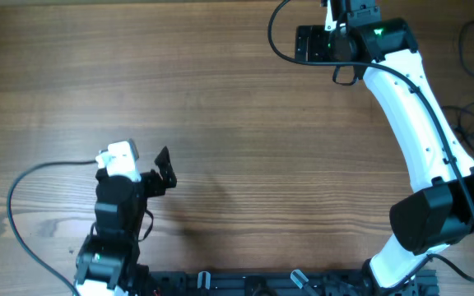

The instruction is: Untangle cables

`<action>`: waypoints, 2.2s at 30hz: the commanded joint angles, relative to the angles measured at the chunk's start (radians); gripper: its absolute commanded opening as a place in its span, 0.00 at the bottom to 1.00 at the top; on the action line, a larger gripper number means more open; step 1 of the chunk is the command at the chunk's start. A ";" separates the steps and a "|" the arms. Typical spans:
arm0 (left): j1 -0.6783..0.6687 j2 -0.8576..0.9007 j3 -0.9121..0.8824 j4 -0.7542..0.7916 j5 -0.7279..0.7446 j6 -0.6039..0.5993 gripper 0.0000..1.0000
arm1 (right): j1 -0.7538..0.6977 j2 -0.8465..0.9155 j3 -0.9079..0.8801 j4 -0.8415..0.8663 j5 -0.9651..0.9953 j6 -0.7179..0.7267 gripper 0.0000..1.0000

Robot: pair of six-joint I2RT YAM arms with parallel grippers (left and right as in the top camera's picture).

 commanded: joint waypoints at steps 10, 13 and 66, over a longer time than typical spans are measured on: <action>0.043 -0.352 -0.153 -0.109 -0.007 -0.040 1.00 | 0.003 0.022 -0.003 0.002 -0.013 -0.013 1.00; 0.068 -0.394 -0.162 -0.143 -0.005 -0.051 1.00 | 0.003 0.022 -0.003 0.002 -0.013 -0.013 1.00; 0.127 -0.545 -0.277 0.144 -0.008 -0.052 1.00 | 0.003 0.022 -0.003 0.002 -0.013 -0.013 1.00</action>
